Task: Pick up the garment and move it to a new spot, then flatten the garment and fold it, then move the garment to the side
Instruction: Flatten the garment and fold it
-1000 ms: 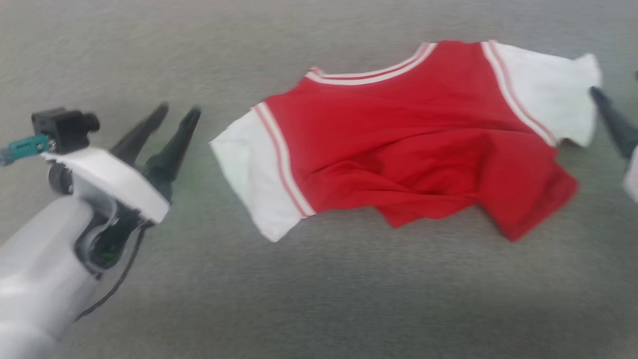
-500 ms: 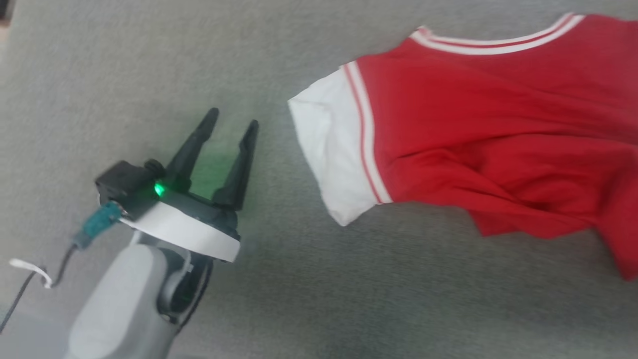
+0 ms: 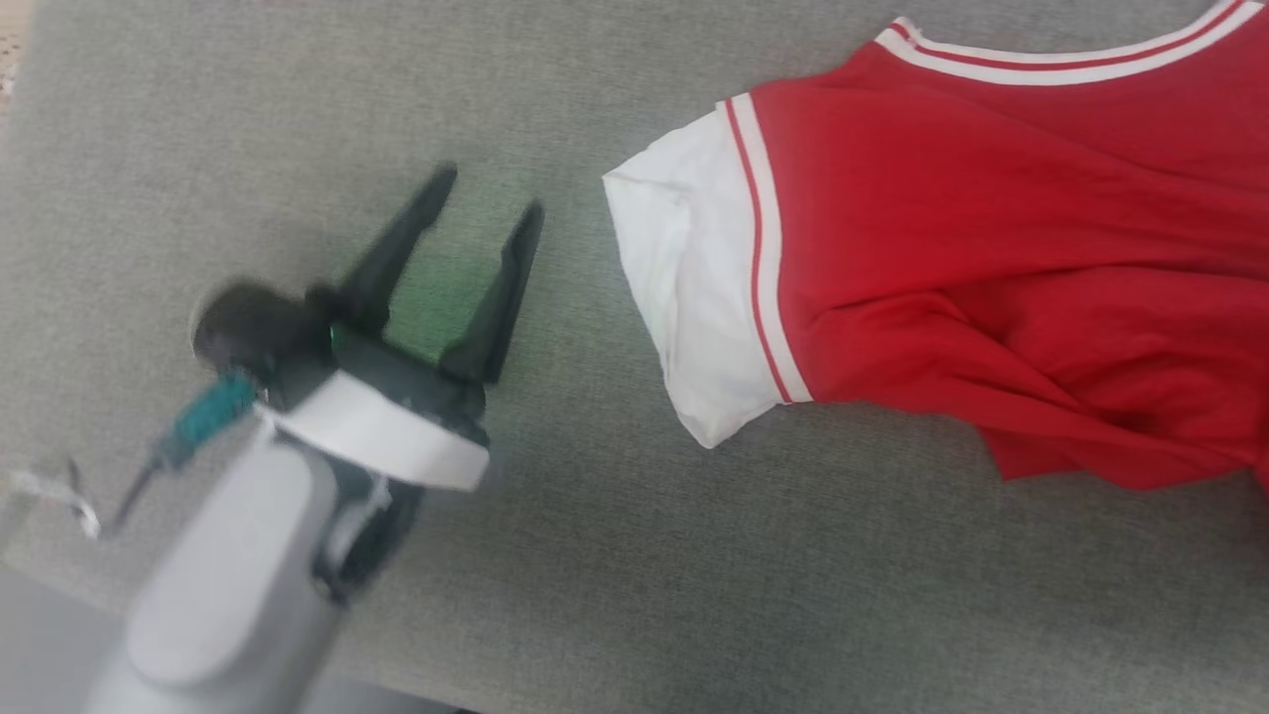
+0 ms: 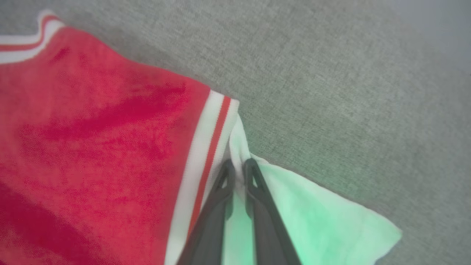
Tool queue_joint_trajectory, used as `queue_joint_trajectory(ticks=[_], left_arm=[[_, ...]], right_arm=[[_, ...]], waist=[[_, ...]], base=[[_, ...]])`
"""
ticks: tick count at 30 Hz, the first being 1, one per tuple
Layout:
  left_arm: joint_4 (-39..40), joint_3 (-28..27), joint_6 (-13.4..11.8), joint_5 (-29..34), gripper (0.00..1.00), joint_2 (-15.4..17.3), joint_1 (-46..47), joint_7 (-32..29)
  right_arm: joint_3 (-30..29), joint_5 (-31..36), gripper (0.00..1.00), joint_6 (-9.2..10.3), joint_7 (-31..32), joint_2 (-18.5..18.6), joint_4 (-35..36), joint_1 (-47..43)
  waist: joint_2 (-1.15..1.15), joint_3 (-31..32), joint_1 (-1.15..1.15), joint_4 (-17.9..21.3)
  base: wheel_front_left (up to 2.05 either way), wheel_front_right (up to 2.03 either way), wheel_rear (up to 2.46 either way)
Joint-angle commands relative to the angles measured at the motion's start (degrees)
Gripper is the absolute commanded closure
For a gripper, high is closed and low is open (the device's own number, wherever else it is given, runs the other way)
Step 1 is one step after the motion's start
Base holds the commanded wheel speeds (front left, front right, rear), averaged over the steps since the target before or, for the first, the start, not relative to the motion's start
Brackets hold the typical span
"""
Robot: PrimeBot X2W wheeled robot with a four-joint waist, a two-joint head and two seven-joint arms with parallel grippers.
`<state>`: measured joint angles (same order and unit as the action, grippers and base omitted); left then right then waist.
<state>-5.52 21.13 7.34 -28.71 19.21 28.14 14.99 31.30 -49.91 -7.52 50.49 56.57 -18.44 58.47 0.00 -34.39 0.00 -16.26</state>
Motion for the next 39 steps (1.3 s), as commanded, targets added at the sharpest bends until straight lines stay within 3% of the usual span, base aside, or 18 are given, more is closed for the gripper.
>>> queue_joint_trajectory(ticks=[1, 6, 10, 18, 24, 25, 26, 27, 28, 29, 35, 39], left_arm=[[0.0, 1.1, 0.2, -0.2, 0.00, 1.3, 2.1, 0.0], [-1.0, 12.7, 0.1, -4.8, 0.00, 9.4, 15.7, -8.5], [-3.6, 23.3, 0.0, -12.6, 0.00, 13.7, 27.0, -20.5], [-9.4, 37.1, 0.1, -32.3, 0.00, 13.6, 39.6, -38.5], [-11.8, 42.8, 0.1, -40.6, 0.00, 13.3, 43.3, -43.4], [-11.6, 43.1, 0.1, -42.9, 0.21, 12.9, 43.3, -43.4], [-11.1, 43.5, 0.2, -44.7, 0.52, 12.4, 43.2, -43.7], [-10.6, 44.0, 0.2, -46.1, 0.74, 12.3, 43.4, -44.1], [-10.6, 44.0, 0.2, -46.1, 0.74, 12.3, 43.4, -44.1], [-10.6, 44.4, 0.2, -47.1, 0.96, 12.6, 43.6, -44.0], [-11.0, 45.8, 0.2, -48.7, 1.00, 14.3, 45.8, -39.5], [-14.0, 44.1, 0.2, -46.4, 1.00, 15.3, 48.5, -30.6]], right_arm=[[2.0, 0.2, 1.00, 0.04, 0.6, -0.6, -2.0, -2.3], [2.9, 0.4, 1.00, 0.08, -1.0, -1.4, -3.3, -0.8], [3.8, 0.3, 1.00, 0.11, -1.9, -2.2, -4.1, 0.6], [6.0, 0.0, 1.00, 0.15, -3.7, -3.7, -5.2, 2.4], [7.9, -0.8, 1.00, 0.16, -4.4, -4.3, -5.4, 3.3], [8.1, -1.0, 1.00, 0.16, -4.8, -4.3, -5.4, 3.5], [8.3, -1.1, 1.00, 0.16, -5.1, -4.4, -5.5, 3.6], [8.5, -1.3, 1.00, 0.16, -5.3, -4.5, -5.5, 3.8], [8.5, -1.3, 1.00, 0.16, -5.3, -4.5, -5.5, 3.8], [8.7, -1.5, 1.00, 0.15, -5.8, -4.6, -5.4, 3.9], [8.6, -2.4, 1.00, 0.13, -11.1, -5.1, -4.1, 6.1], [6.6, -2.7, 1.00, 0.07, -18.1, -5.4, -3.7, 9.1]], waist=[[0.00, 0.1, 0.00, 0.4], [0.00, 0.0, 0.00, 1.6], [0.00, -0.5, 0.00, 2.6], [0.00, -1.6, 0.00, 4.2], [0.00, -2.2, 0.00, 5.0], [0.00, -2.3, 0.00, 5.1], [0.00, -2.3, 0.00, 5.1], [0.00, -2.2, 0.00, 5.2], [0.00, -2.2, 0.00, 5.2], [0.00, -2.1, 0.00, 5.3], [0.00, -1.3, 0.00, 6.3], [0.00, -0.6, 0.00, 7.4]], base=[[0.00, 0.00, 0.00], [0.00, 0.00, 0.00], [0.00, 0.00, 0.00], [0.00, 0.00, 0.00], [0.00, 0.00, 0.00], [0.00, 0.00, 0.00], [0.00, 0.00, 0.00], [0.00, 0.00, 0.00], [0.00, 0.00, 0.00], [0.00, 0.00, 0.00], [0.00, 0.00, 0.00], [0.00, 0.00, 0.00]])
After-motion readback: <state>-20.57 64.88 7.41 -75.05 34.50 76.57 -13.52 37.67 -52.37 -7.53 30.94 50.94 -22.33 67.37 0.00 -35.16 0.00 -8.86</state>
